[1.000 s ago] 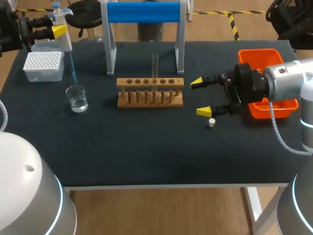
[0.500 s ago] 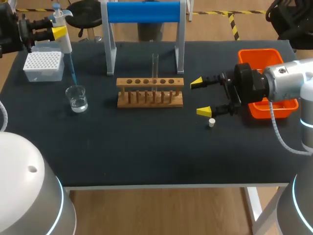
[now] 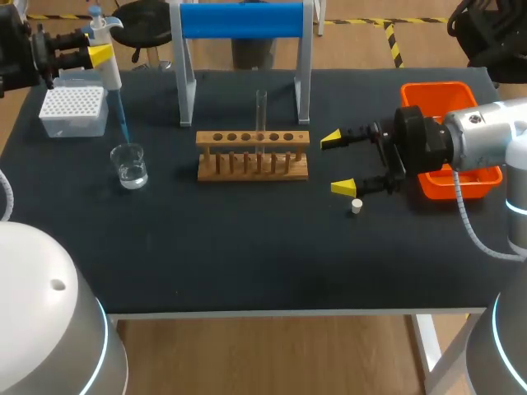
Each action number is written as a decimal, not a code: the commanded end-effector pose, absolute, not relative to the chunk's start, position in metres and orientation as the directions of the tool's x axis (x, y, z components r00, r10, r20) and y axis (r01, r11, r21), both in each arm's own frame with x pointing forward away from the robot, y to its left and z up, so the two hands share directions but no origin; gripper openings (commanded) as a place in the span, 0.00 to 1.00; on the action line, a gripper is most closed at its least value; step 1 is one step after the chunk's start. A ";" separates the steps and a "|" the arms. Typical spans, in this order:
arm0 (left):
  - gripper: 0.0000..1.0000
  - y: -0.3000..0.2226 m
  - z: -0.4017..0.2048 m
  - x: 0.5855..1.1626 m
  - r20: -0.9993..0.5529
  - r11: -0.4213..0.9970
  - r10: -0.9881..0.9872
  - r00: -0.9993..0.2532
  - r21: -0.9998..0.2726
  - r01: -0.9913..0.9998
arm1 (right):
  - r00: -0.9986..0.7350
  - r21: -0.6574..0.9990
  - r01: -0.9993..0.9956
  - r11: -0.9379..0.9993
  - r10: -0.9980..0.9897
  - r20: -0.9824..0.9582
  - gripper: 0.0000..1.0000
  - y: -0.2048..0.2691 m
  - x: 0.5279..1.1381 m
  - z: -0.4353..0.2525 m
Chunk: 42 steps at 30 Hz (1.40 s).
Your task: Invert the test tube, pick up the pipette, mount the tip to pipette, aspirate from beaker and dispense into the tube, eject the tip, return the pipette, and cap with the stopper.
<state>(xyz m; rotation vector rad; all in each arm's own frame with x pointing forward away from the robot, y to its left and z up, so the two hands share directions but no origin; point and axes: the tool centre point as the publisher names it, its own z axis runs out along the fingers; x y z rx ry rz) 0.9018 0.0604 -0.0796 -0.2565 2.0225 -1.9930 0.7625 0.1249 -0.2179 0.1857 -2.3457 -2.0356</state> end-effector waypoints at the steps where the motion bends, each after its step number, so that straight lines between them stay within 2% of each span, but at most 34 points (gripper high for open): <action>1: 0.00 0.060 -0.080 0.901 -0.081 0.027 -0.328 -0.941 -0.997 0.076 | -0.992 0.988 -0.071 0.139 -0.111 -0.055 1.00 0.124 0.762 -0.217; 16: 0.00 0.060 -0.080 0.901 -0.081 0.027 -0.328 -0.941 -0.997 0.076 | -0.994 0.982 -0.069 0.174 -0.095 -0.053 1.00 0.134 0.760 -0.217; 42: 0.00 0.060 -0.080 0.901 -0.081 0.027 -0.328 -0.941 -0.997 0.076 | -0.999 0.942 -0.015 0.335 0.035 -0.028 1.00 0.214 0.752 -0.219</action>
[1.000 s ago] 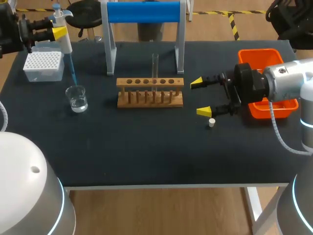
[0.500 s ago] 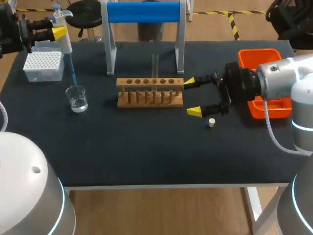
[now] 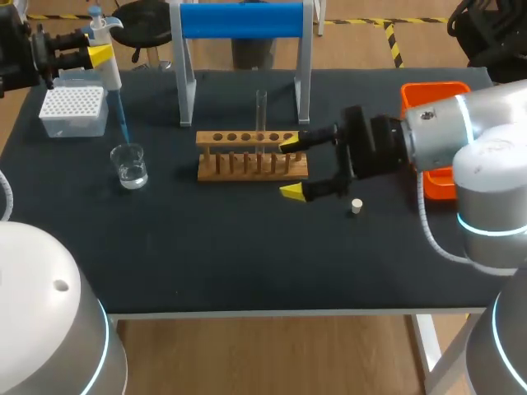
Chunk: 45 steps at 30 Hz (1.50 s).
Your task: Invert the test tube, pick up the pipette, mount the tip to pipette, aspirate from beaker and dispense into the tube, eject the tip, return the pipette, and cap with the stopper.
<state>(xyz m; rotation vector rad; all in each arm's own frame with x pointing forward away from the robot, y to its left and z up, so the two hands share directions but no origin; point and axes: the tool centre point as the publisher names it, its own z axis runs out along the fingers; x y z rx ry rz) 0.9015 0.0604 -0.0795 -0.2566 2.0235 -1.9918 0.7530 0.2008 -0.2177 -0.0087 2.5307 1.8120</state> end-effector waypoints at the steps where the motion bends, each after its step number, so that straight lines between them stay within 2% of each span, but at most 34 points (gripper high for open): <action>1: 0.00 0.060 -0.080 0.901 -0.081 0.027 -0.328 -0.941 -0.997 0.076 | -0.999 0.942 -0.012 0.336 0.039 -0.026 1.00 0.216 0.751 -0.219; 45: 0.00 0.060 -0.080 0.901 -0.081 0.027 -0.328 -0.941 -0.997 0.076 | -0.980 0.848 0.087 0.523 0.200 -0.022 1.00 0.340 0.771 -0.274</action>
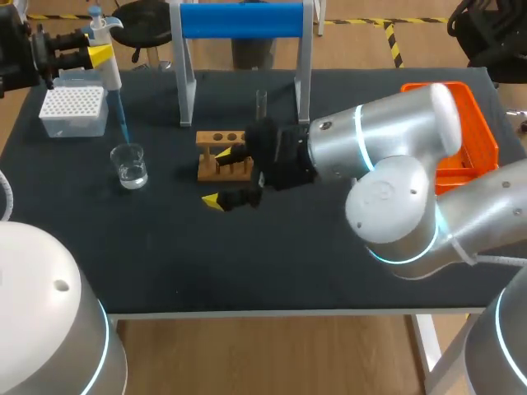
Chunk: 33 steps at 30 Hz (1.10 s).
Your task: Invert the test tube, pick up the pipette, mount the tip to pipette, aspirate from beaker and dispense into the tube, eject the tip, return the pipette, and cap with the stopper.
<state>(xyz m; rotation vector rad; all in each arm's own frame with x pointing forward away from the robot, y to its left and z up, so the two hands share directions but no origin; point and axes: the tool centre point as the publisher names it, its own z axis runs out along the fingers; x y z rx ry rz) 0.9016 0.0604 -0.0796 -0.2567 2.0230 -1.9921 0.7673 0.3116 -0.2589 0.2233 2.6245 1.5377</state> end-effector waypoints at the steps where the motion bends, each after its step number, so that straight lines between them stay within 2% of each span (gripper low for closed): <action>1: 0.00 0.060 -0.080 0.901 -0.081 0.027 -0.328 -0.941 -0.997 0.076 | -0.978 0.844 0.089 0.529 0.209 -0.028 1.00 0.343 0.773 -0.276; 16: 0.00 0.060 -0.080 0.901 -0.081 0.027 -0.328 -0.941 -0.997 0.076 | -0.958 0.835 0.071 0.545 0.270 -0.095 1.00 0.367 0.787 -0.291; 33: 0.00 0.060 -0.080 0.901 -0.081 0.027 -0.328 -0.941 -0.997 0.076 | -0.924 0.839 0.105 0.533 0.366 -0.116 1.00 0.369 0.808 -0.314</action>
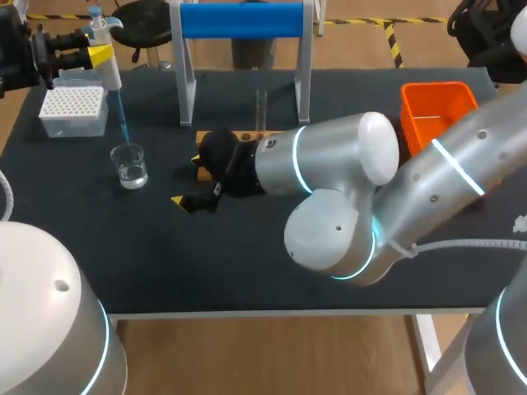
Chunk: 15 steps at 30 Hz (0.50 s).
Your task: Invert the test tube, pick up the pipette, mount the tip to pipette, aspirate from beaker and dispense into the tube, eject the tip, return the pipette, and cap with the stopper.
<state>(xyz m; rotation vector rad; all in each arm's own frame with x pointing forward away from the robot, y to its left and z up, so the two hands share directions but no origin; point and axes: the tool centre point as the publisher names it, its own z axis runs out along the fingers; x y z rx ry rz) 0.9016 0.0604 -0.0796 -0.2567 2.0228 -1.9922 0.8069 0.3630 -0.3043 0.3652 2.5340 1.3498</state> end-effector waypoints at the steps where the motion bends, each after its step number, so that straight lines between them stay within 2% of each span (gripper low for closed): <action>1: 0.00 0.060 -0.080 0.901 -0.081 0.027 -0.328 -0.941 -0.997 0.076 | -0.923 0.839 0.107 0.534 0.367 -0.116 1.00 0.369 0.809 -0.315; 15: 0.00 0.060 -0.080 0.901 -0.081 0.027 -0.328 -0.941 -0.997 0.076 | -0.920 0.838 0.114 0.534 0.375 -0.115 1.00 0.376 0.815 -0.322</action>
